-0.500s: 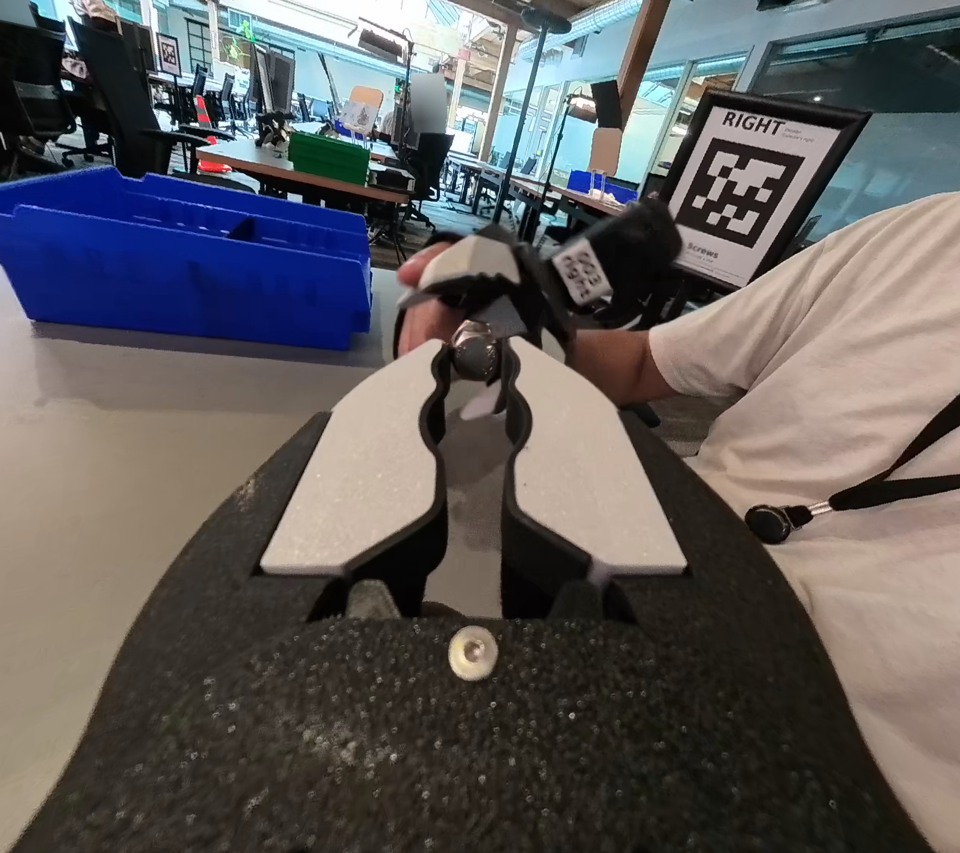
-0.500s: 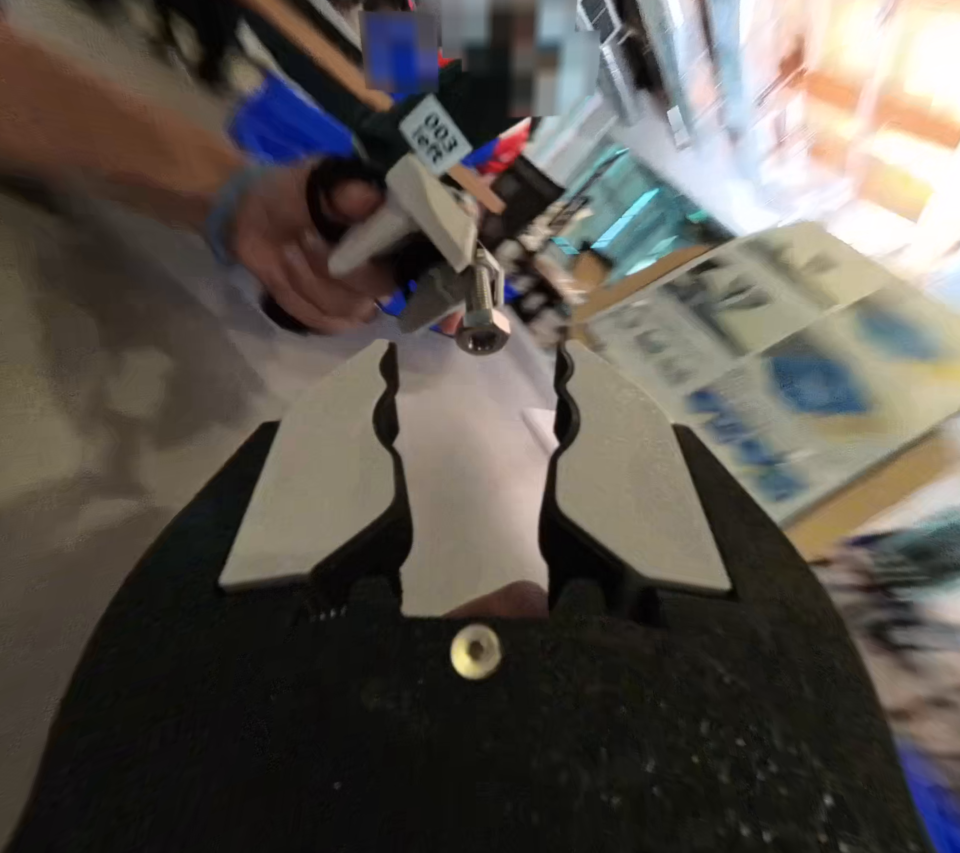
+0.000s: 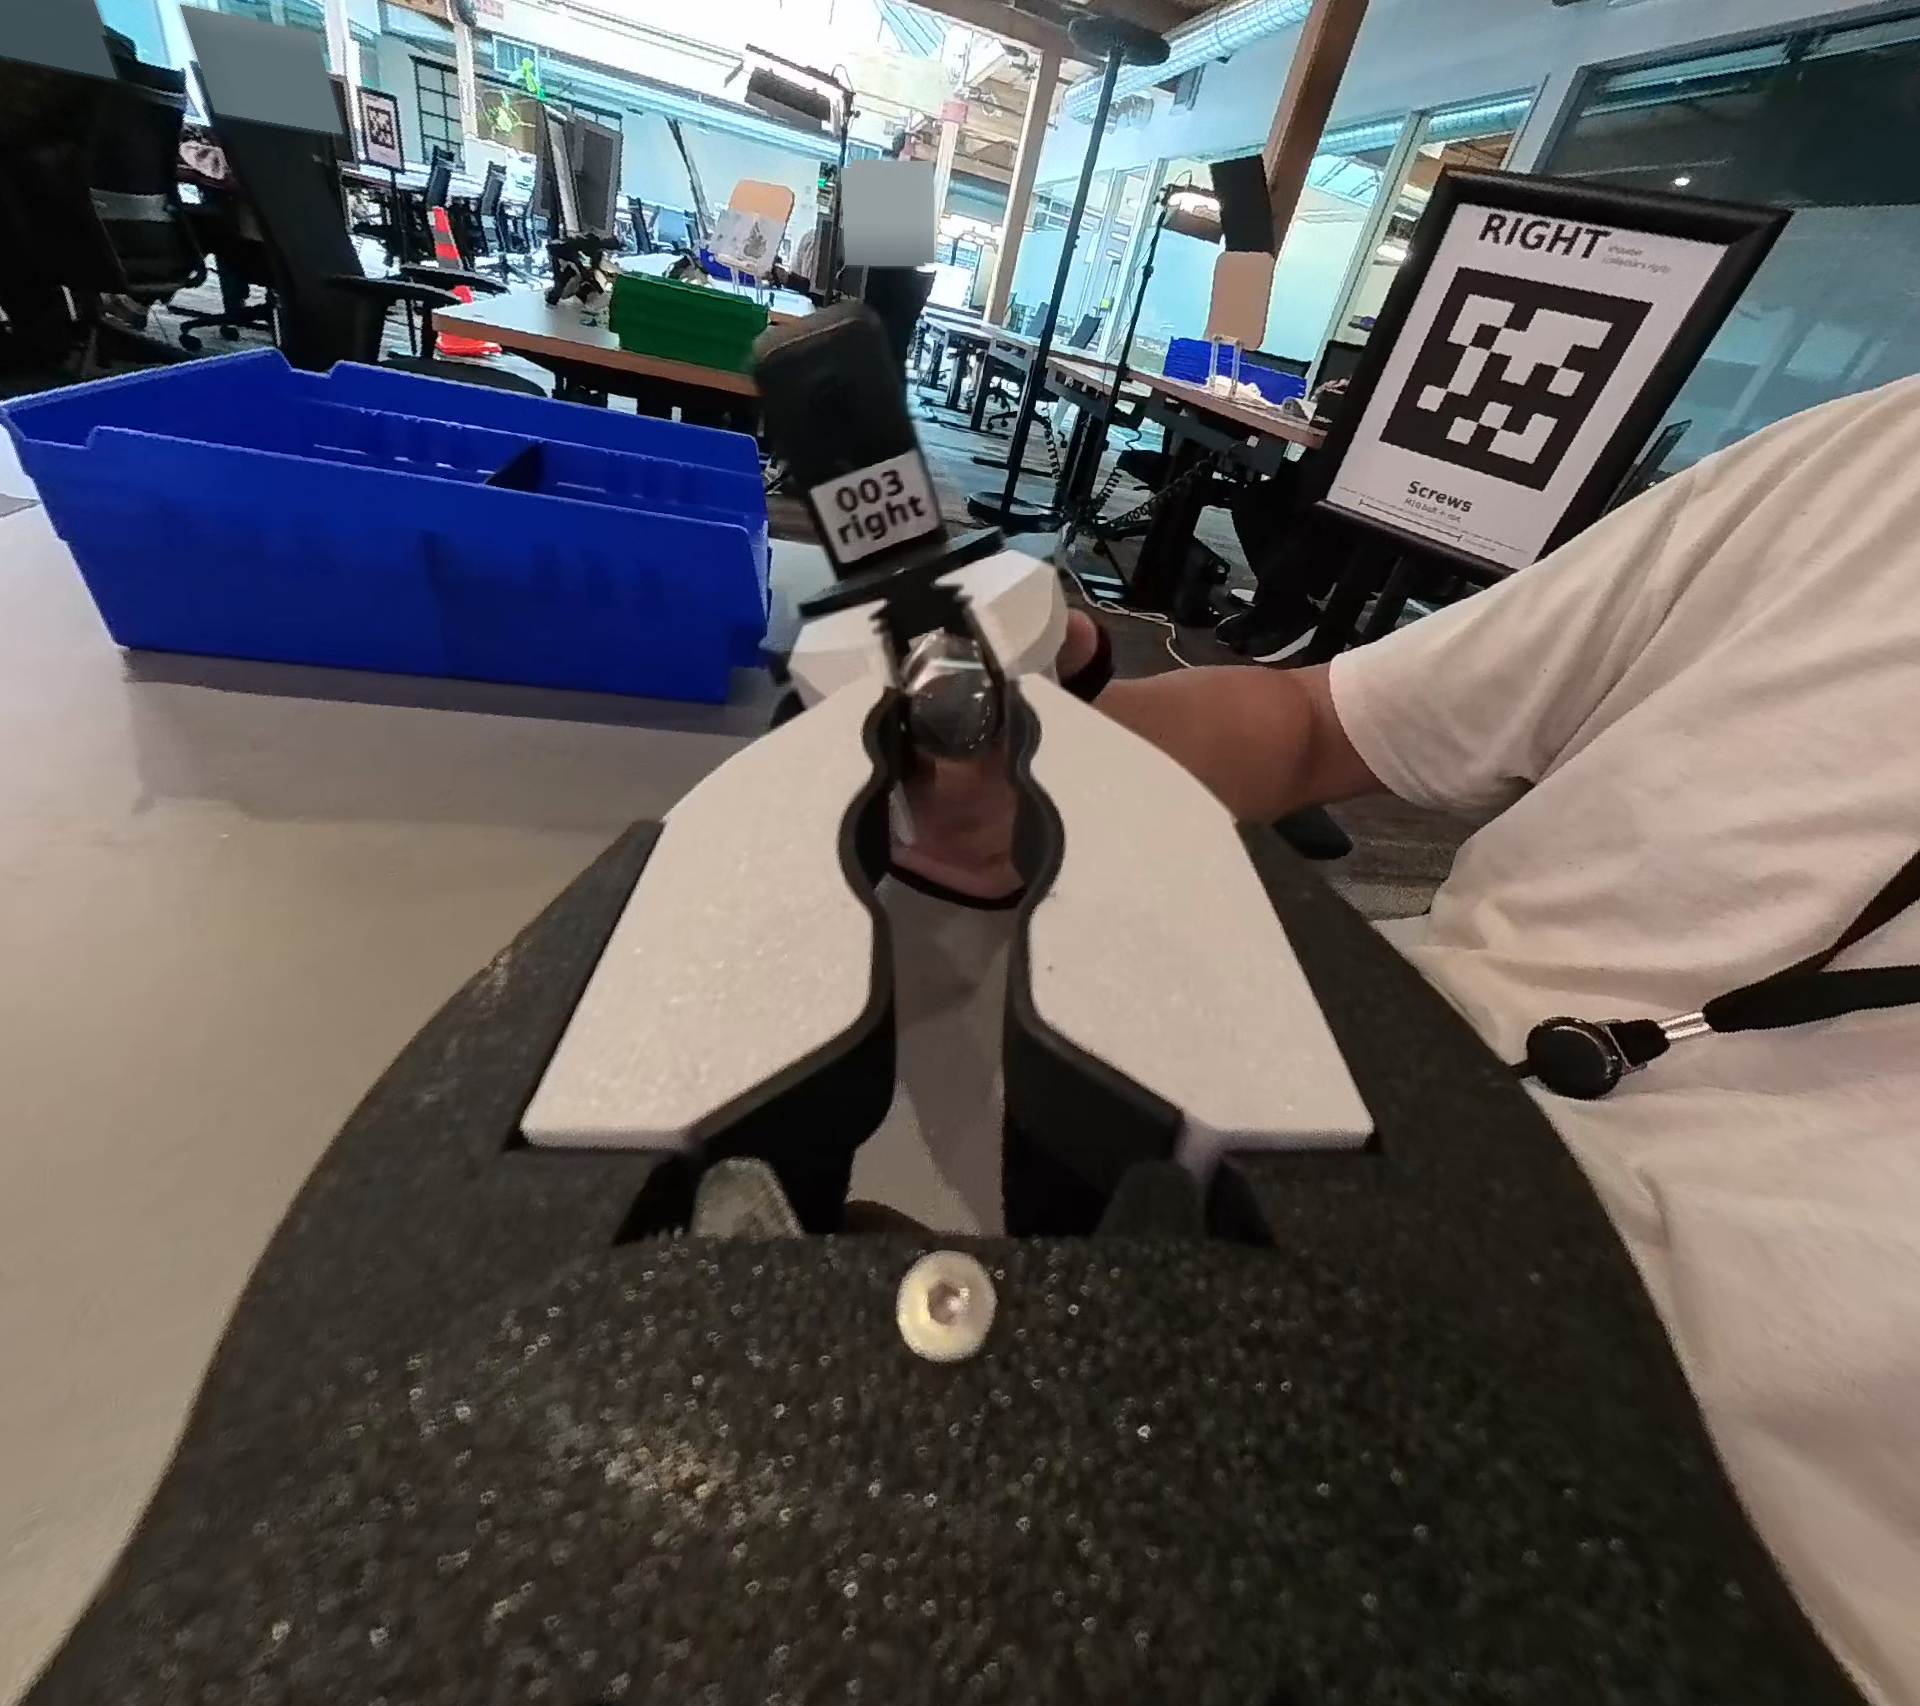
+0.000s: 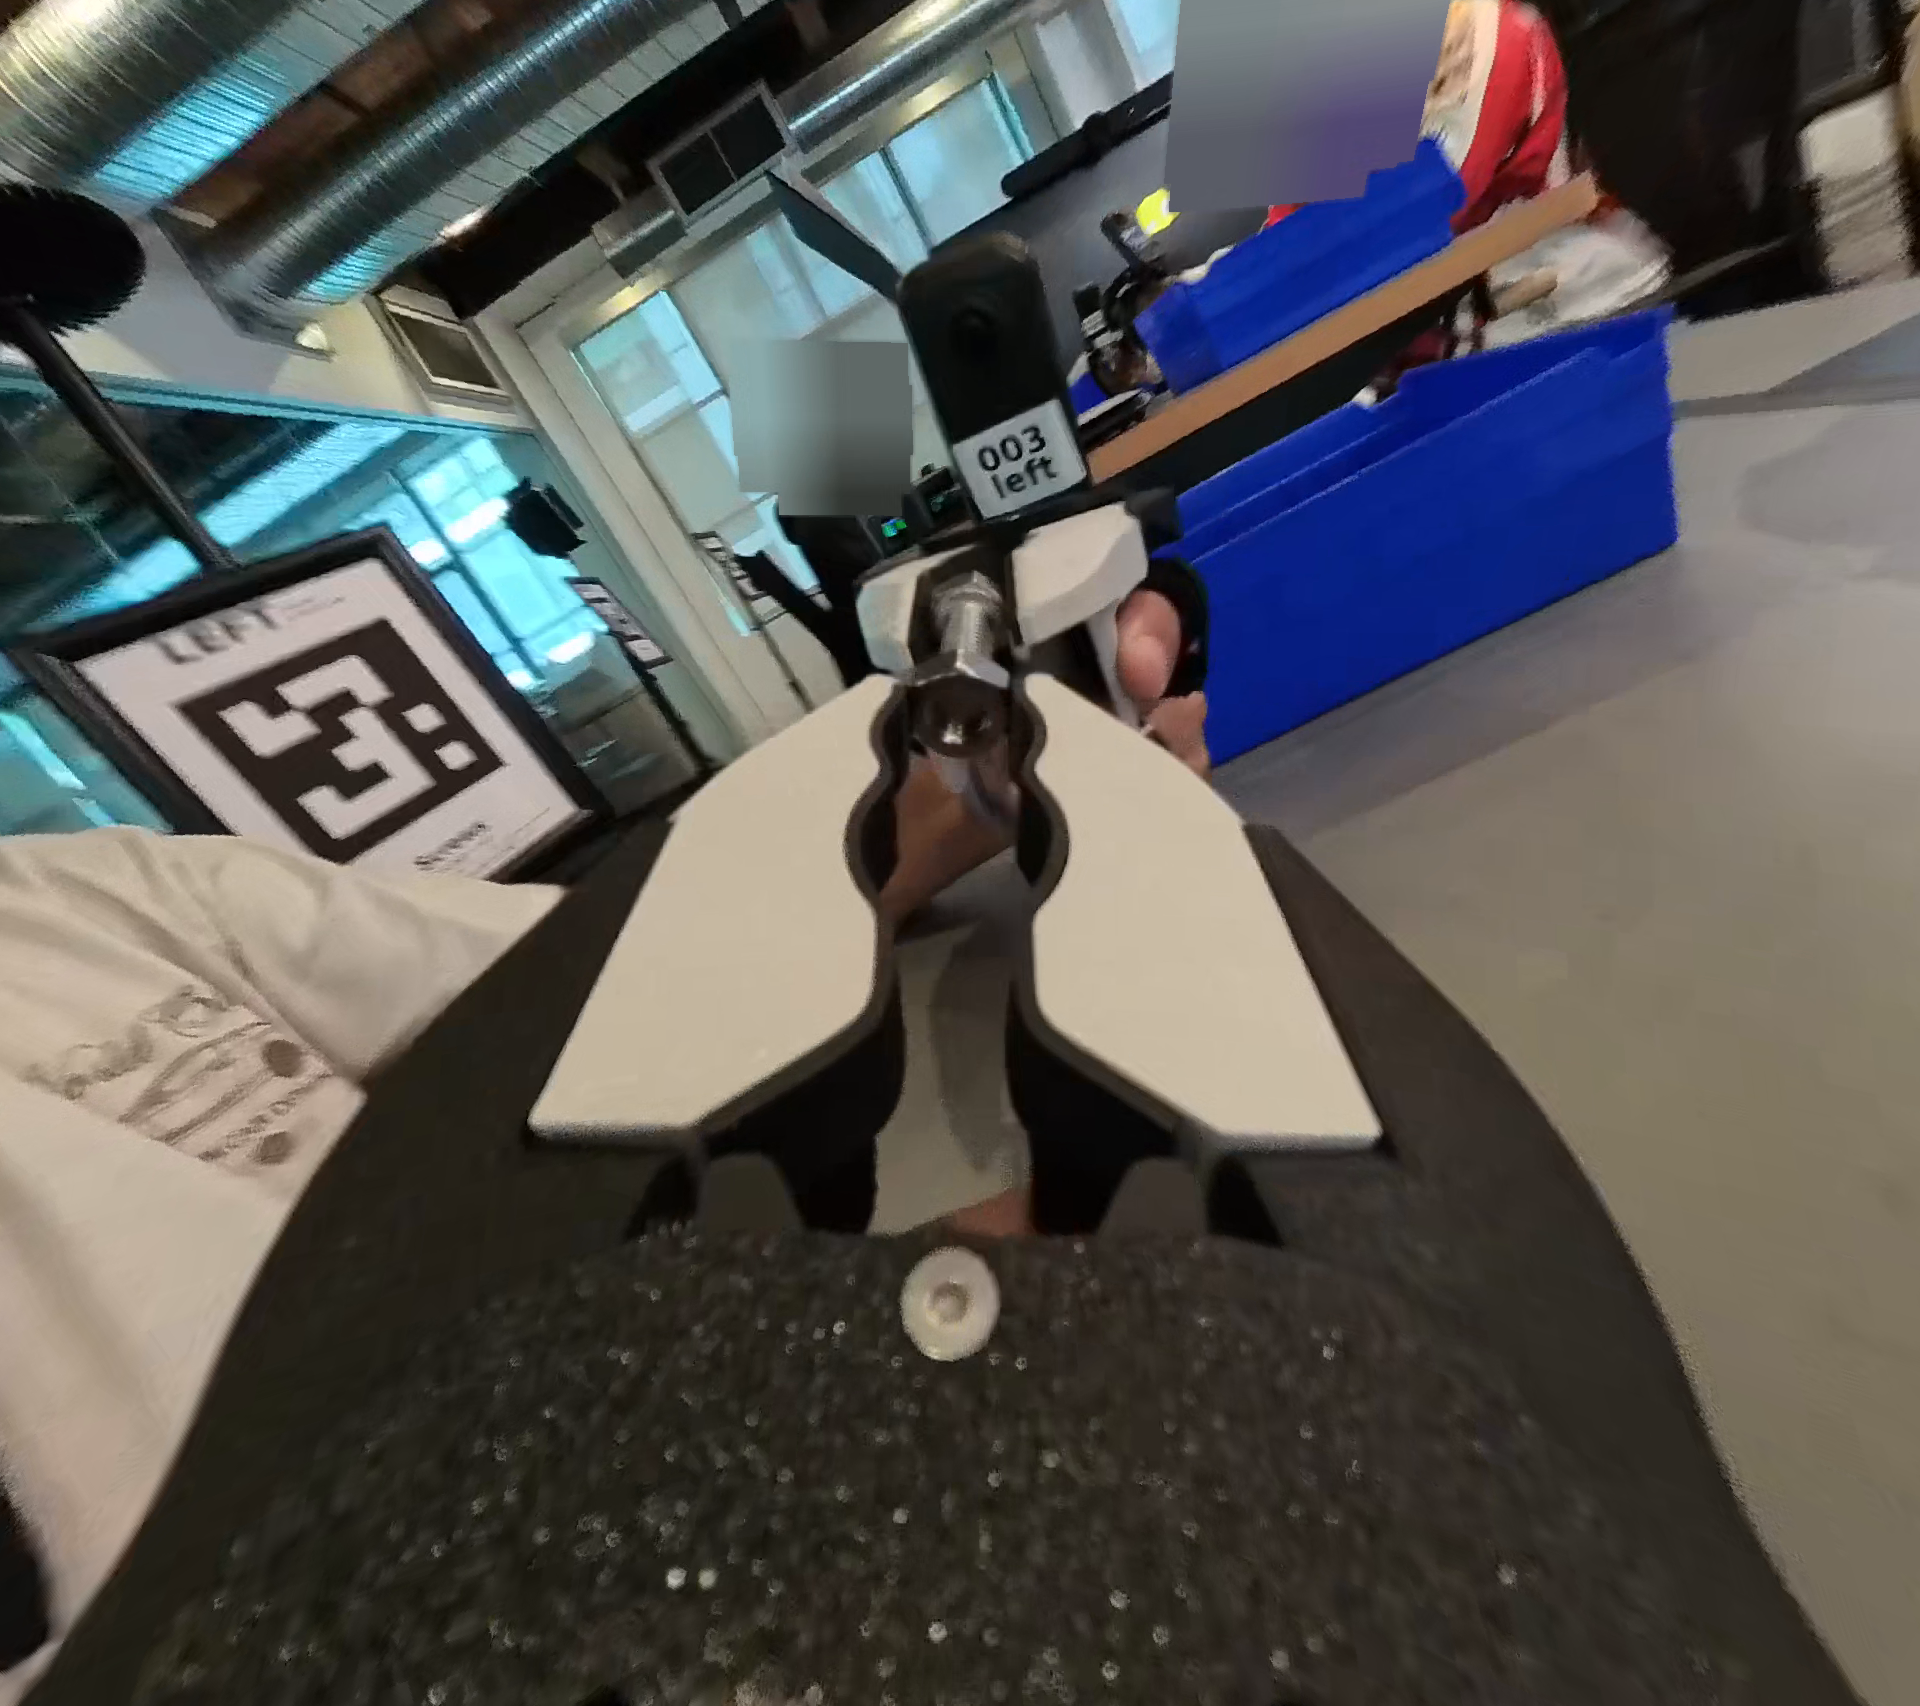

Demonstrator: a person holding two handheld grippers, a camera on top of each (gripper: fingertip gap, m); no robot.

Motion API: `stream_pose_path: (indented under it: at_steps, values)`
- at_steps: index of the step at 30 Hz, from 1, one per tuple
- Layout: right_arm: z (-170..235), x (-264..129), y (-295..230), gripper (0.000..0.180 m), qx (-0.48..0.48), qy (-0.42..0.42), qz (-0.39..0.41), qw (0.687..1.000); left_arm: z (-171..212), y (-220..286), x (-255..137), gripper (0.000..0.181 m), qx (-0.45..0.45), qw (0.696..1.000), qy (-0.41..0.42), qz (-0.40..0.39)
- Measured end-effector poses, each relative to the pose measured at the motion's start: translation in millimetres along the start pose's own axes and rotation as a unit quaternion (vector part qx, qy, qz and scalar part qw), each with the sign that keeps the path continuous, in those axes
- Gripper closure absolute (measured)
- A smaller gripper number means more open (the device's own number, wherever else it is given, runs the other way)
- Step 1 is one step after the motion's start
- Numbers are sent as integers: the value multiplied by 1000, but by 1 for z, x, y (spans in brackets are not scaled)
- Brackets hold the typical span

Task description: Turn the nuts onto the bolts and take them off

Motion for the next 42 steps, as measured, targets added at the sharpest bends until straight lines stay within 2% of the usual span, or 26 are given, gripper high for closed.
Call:
stream_pose_path:
  at_steps: [3,4,6,9,11,14,15,16,17,18,19,20,22,23,26,27,29,31,35,36,37,40,42]
  values:
    - [1,1,-10,162,-128,-21,77,989,0,1,1,163,-1,1000,-2,9]
    - [1,1,-15,162,-190,-35,116,974,0,1,1,163,0,1000,-4,11]
    - [3,3,-24,162,-318,-72,196,925,1,2,2,163,-1,1000,-6,16]
    - [8,5,-33,162,-492,-124,296,809,2,1,4,163,-5,1000,-16,17]
    - [13,6,-36,162,-602,-157,354,699,4,0,6,163,-10,1000,-25,15]
    - [19,8,-39,162,-715,-190,410,533,6,-2,8,163,-14,999,-29,13]
    - [20,9,-39,162,-738,-192,420,492,6,-2,8,163,-14,999,-28,15]
    - [21,10,-40,162,-751,-190,428,465,5,-1,8,163,-14,999,-26,15]
    - [22,10,-40,162,-752,-188,434,460,5,-1,8,163,-13,1000,-25,14]
    - [23,11,-39,162,-739,-187,432,482,5,-1,8,163,-12,1000,-25,13]
    - [22,10,-39,162,-719,-185,420,521,5,-1,7,163,-12,1000,-24,14]
    - [22,10,-40,159,-696,-180,402,567,5,-1,7,163,-12,1000,-20,14]
    - [18,7,-42,134,-634,-154,368,663,3,-1,5,163,-11,1000,-13,14]
    - [14,5,-42,129,-591,-136,348,715,2,0,3,163,-11,1000,-8,16]
    - [5,-2,-32,131,-396,-83,246,881,-1,1,-1,163,-7,1000,7,16]
    - [3,-3,-26,129,-312,-61,207,925,-1,1,-2,163,-6,1000,10,15]
    - [-1,-6,-14,132,-155,-10,119,981,-2,2,-4,163,-4,1000,13,14]
    - [-1,-4,-4,131,-44,8,49,998,-2,2,-4,163,-2,1000,14,13]
    - [4,0,-1,138,8,15,2,1000,-1,1,-1,163,0,1000,6,7]
    - [4,1,-2,154,4,14,0,1000,0,1,0,163,0,1000,4,5]
    - [3,1,-3,162,-10,19,10,1000,0,1,1,163,-1,1000,1,6]
    - [3,0,-9,162,-90,-1,60,994,0,2,1,163,-2,1000,-1,11]
    - [4,1,-16,162,-177,-20,117,977,1,2,1,163,-2,1000,-3,13]
Point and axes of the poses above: each gripper's, where its closed fingertips meet, x out along the fingers, z out of its underside, y = z × x across the jaws, the point moved 9 cm from there along -x, back along the fingers, and after that the axes turned 12 degrees about -y, right-handed, at the moved point
